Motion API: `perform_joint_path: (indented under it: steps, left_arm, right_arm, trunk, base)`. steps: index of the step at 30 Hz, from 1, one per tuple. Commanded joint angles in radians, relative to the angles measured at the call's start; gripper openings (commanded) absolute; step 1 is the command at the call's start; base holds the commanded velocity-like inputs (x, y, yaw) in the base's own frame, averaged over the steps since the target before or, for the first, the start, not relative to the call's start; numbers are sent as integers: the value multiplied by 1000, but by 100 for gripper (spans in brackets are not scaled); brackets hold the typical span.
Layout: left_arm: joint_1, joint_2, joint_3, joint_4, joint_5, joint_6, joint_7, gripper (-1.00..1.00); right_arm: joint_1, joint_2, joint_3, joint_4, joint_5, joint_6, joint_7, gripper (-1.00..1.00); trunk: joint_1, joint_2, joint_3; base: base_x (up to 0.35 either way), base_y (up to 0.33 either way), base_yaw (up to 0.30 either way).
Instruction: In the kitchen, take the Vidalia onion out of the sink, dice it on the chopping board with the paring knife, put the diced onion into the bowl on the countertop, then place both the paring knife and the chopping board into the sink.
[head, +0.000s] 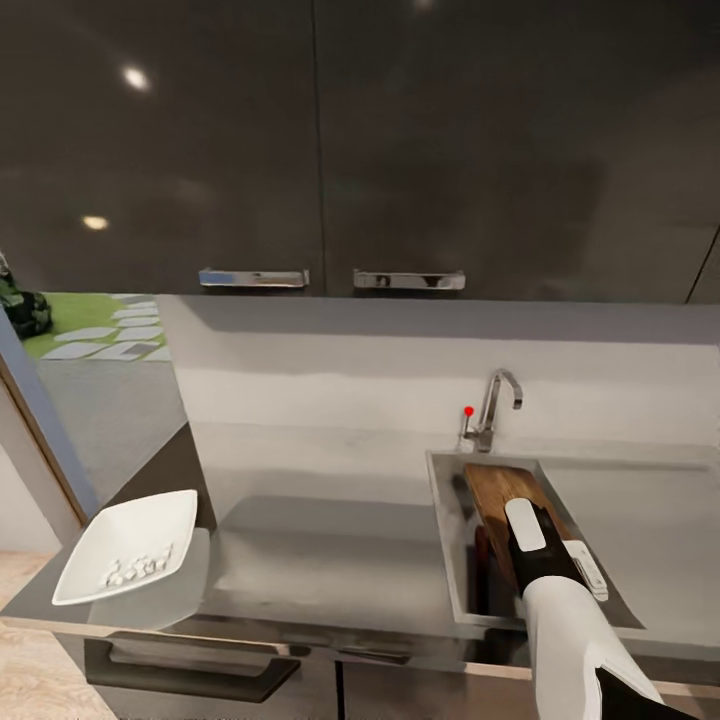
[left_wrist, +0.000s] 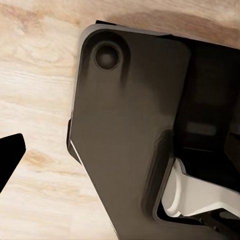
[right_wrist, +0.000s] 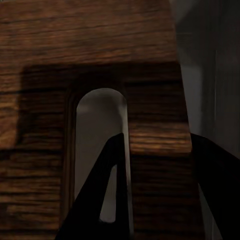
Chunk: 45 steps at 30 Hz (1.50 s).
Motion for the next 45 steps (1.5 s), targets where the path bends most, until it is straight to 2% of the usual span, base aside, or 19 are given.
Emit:
perform_joint_path:
  steps: [1,12,20,45]
  left_arm:
    - [-2,0,-4,5,10,-7,-6,100]
    - [-2,1,-4,5,9,-7,-6,100]
    - [-2,2,-4,5,9,-9,-6,100]
    - [-2,1,-4,5,9,-7,-6,100]
  right_arm:
    - [-1,1,-3,-2,-3,-2,0,-100]
    - [-1,5,0,-2,-4,-2,0,-100]
    - [-1,5,0,1,-4,-2,2,-100]
    - [-1,1,-4,7,-4,-3,2,-100]
  trunk:
    - [1,-2,-3]
    - [1,-2,-4]
    - [1,-2,-6]
    - [1,-2,-43]
  base:
    - [0,-21,0]
    - [22,-2,0]
    - [196,-19,6]
    - [26,-8,67]
